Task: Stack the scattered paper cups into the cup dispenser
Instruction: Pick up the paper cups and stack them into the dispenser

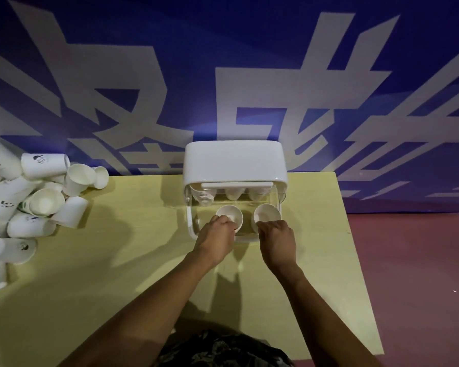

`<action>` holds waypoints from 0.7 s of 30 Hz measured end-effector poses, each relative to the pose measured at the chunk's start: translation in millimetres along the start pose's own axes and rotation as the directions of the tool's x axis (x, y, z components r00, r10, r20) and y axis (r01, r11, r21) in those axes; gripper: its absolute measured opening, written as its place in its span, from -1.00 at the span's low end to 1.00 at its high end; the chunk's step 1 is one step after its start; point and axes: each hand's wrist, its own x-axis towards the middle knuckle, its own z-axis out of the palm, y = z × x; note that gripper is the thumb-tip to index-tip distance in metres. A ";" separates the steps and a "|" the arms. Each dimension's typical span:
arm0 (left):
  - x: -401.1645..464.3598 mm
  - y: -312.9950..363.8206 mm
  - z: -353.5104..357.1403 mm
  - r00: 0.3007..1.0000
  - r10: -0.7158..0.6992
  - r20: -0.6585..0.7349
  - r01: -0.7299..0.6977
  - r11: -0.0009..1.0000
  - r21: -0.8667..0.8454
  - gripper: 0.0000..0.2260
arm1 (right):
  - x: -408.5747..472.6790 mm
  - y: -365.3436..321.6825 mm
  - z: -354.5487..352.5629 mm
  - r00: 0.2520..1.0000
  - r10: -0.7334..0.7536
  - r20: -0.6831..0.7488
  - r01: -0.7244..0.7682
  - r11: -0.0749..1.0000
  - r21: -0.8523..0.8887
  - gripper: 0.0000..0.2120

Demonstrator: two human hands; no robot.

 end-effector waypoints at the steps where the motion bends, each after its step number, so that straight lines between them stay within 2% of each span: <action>1: -1.2 -0.2 -0.6 0.999 0.010 -0.035 -0.011 0.999 -0.048 -0.74 | -1.0 -0.8 0.7 1.000 0.003 -0.004 -0.003 1.000 0.006 -0.86; 5: -18.2 -10.5 -8.7 0.975 -0.010 -0.220 -0.019 0.992 -0.125 -0.75 | -9.6 -12.9 -0.3 0.995 0.014 -0.100 -0.004 0.995 0.100 -0.87; 8: -42.4 -34.7 -17.9 0.962 -0.102 -0.254 0.062 0.985 -0.161 -0.77 | -20.2 -37.2 4.1 0.989 -0.053 -0.142 0.083 0.972 0.219 -0.87; 11: -74.9 -72.1 -26.6 0.932 -0.244 -0.266 0.197 0.962 -0.191 -0.78 | -28.7 -72.3 18.7 0.989 -0.132 -0.061 0.144 0.943 0.300 -0.88; 16: -132.3 -139.6 -44.4 0.842 -0.429 -0.329 0.351 0.896 -0.270 -0.79 | -42.9 -143.4 53.5 0.954 -0.274 0.124 0.219 0.916 0.335 -0.84; 21: -181.5 -215.4 -72.4 0.751 -0.524 -0.401 0.414 0.847 -0.333 -0.77 | -57.9 -223.0 85.5 0.923 -0.324 0.206 0.243 0.908 0.341 -0.82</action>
